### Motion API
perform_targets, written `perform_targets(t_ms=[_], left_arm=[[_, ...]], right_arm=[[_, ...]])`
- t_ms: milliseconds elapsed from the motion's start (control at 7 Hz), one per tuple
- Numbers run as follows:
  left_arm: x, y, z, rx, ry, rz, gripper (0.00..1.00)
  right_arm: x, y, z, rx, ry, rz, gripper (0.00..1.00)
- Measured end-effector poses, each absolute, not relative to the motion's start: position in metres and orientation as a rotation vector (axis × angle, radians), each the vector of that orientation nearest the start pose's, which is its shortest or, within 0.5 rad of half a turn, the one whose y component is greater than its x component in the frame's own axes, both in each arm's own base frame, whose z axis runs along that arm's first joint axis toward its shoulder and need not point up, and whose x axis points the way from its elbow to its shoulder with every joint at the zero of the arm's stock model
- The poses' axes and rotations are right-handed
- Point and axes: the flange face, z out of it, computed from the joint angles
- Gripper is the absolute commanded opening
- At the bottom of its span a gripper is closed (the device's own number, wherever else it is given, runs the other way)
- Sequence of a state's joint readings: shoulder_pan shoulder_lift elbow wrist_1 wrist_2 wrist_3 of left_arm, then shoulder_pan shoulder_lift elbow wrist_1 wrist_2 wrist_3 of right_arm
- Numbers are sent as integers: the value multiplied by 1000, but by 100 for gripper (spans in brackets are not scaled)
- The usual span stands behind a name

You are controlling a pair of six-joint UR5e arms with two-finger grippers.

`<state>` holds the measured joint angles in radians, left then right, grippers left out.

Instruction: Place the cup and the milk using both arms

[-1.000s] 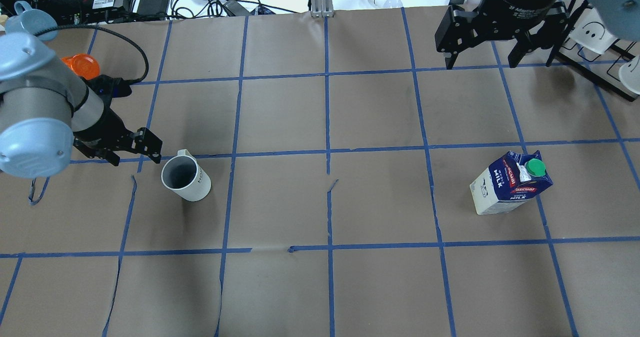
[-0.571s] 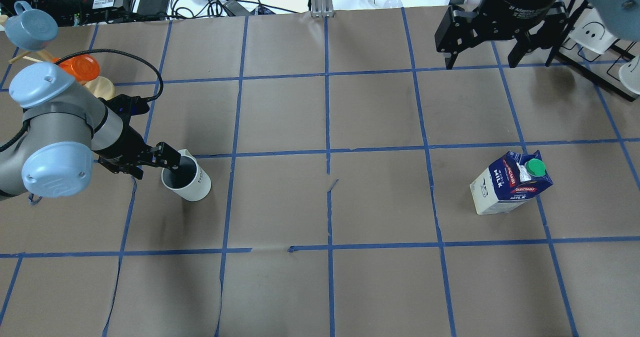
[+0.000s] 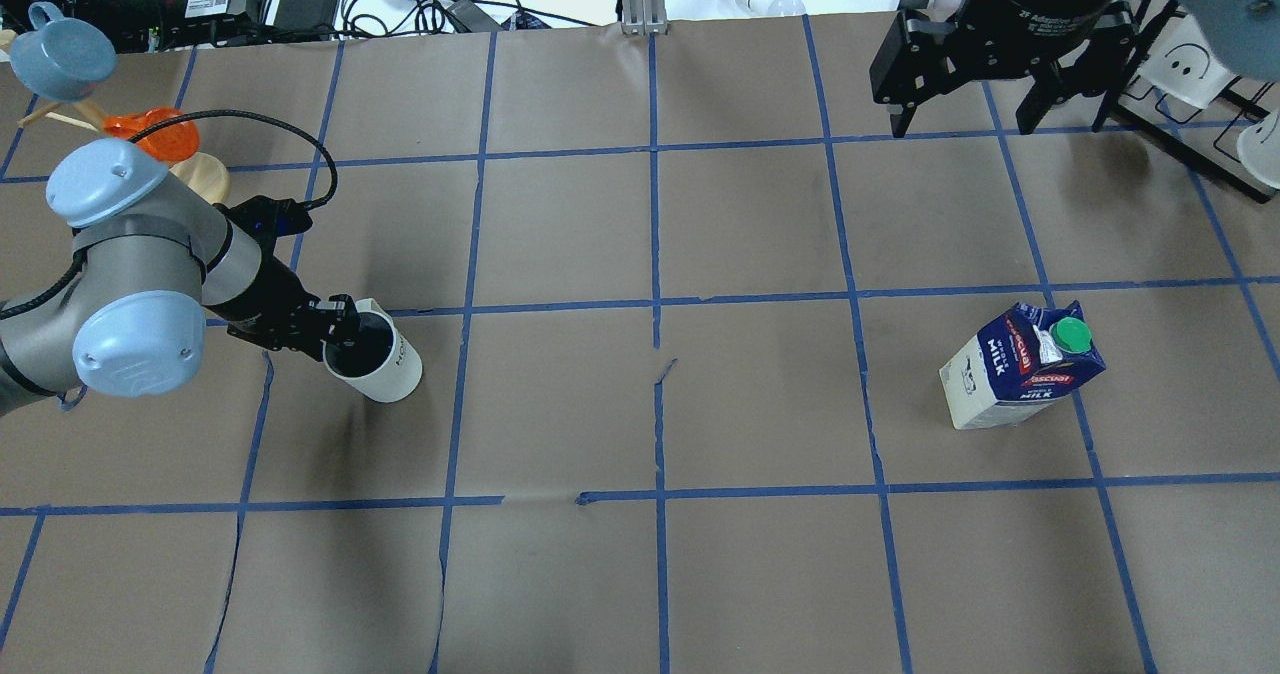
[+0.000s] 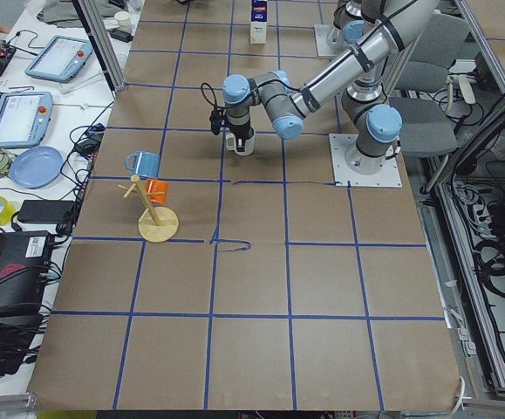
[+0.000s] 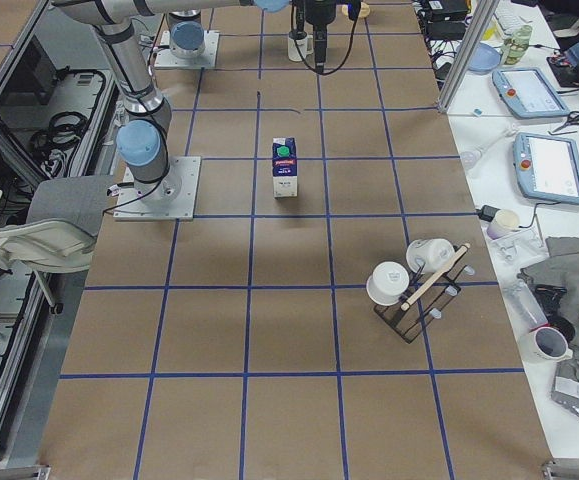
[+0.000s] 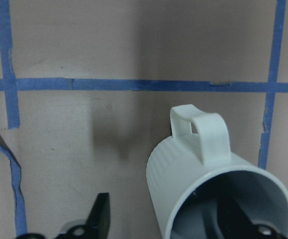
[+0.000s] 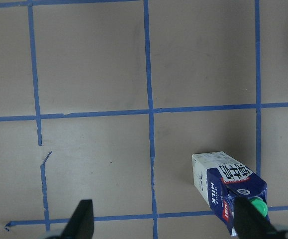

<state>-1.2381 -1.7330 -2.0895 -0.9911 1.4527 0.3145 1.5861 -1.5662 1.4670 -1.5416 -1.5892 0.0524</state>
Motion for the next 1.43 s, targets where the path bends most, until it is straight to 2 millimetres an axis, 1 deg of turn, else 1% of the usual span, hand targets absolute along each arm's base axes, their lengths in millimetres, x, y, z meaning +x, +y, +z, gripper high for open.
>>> perform_targets(t_ms=[143, 286, 429, 571, 714, 857, 1000, 1143, 1429], left_arm=[[14, -485, 226, -49, 3281, 98, 3], [14, -487, 229, -79, 3276, 89, 2], [10, -490, 237, -143, 3264, 65, 2], [-1, -501, 256, -207, 3236, 23, 2], [-27, -522, 283, -260, 3204, -17, 2], [-61, -546, 311, -358, 3186, -44, 2], [-92, -568, 326, -440, 3180, -57, 2], [-123, -588, 326, -497, 3174, -60, 2], [-190, -630, 324, -675, 3155, -88, 2]], right_arm=[[139, -497, 534, 60, 3155, -111, 100], [139, -497, 534, 60, 3155, -110, 100], [139, -497, 534, 60, 3155, -111, 100], [139, -497, 534, 60, 3155, -112, 100], [139, -497, 534, 61, 3155, -112, 100], [139, -496, 534, 61, 3154, -110, 100], [139, -497, 533, 61, 3153, -108, 100], [139, -498, 530, 63, 3153, -101, 100], [133, -501, 525, 68, 3157, -83, 100]])
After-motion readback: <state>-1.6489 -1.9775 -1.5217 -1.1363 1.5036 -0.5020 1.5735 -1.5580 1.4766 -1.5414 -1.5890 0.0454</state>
